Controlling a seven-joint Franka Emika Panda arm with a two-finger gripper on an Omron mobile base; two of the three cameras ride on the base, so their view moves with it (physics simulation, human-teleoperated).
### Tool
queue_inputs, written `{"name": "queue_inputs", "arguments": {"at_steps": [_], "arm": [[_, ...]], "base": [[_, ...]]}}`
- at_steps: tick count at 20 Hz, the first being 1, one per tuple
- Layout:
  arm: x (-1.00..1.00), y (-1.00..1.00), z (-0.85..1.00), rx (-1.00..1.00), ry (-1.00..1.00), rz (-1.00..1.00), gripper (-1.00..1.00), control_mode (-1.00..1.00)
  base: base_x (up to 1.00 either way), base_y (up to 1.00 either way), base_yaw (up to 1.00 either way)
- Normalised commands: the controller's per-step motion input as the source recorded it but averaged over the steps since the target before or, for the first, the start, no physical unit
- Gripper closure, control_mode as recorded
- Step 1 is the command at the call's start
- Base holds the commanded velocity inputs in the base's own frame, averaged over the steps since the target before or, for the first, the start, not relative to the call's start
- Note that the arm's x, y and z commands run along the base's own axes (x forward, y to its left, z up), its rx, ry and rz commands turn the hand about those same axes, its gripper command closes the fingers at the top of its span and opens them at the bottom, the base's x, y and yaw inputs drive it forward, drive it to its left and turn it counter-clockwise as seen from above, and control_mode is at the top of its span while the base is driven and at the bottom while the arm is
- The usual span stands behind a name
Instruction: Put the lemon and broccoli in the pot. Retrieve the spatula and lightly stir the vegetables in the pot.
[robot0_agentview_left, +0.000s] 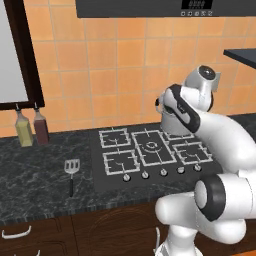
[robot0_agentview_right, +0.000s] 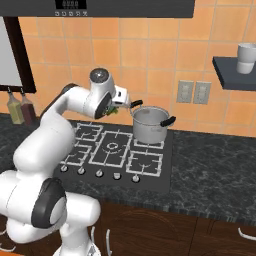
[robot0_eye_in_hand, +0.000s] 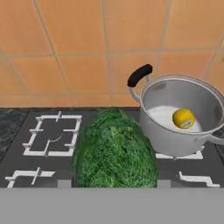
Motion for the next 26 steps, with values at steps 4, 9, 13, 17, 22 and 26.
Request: {"name": "queue_inputs", "arguments": {"at_steps": [4, 9, 13, 17, 22, 26], "arm": [[0.68, -1.00, 0.01, 0.00, 0.03, -0.22, 1.00, -1.00], [0.84, -0.96, -0.17, -0.01, 0.15, -0.18, 1.00, -1.00], [0.92, -0.30, -0.79, -0.09, 0.16, -0.02, 1.00, -1.00], [0.33, -0.09, -0.77, 0.00, 0.08, 0.00, 1.00, -1.00], [0.27, -0.17, -0.60, 0.00, 0.01, 0.00, 1.00, -1.00], [0.33, -0.20, -0.14, 0.00, -0.04, 0.00, 1.00, -1.00]], "base": [[0.00, 0.00, 0.00], [0.00, 0.00, 0.00], [0.00, 0.00, 0.00], [0.00, 0.00, 0.00], [0.00, 0.00, 0.00], [0.00, 0.00, 0.00]]}}
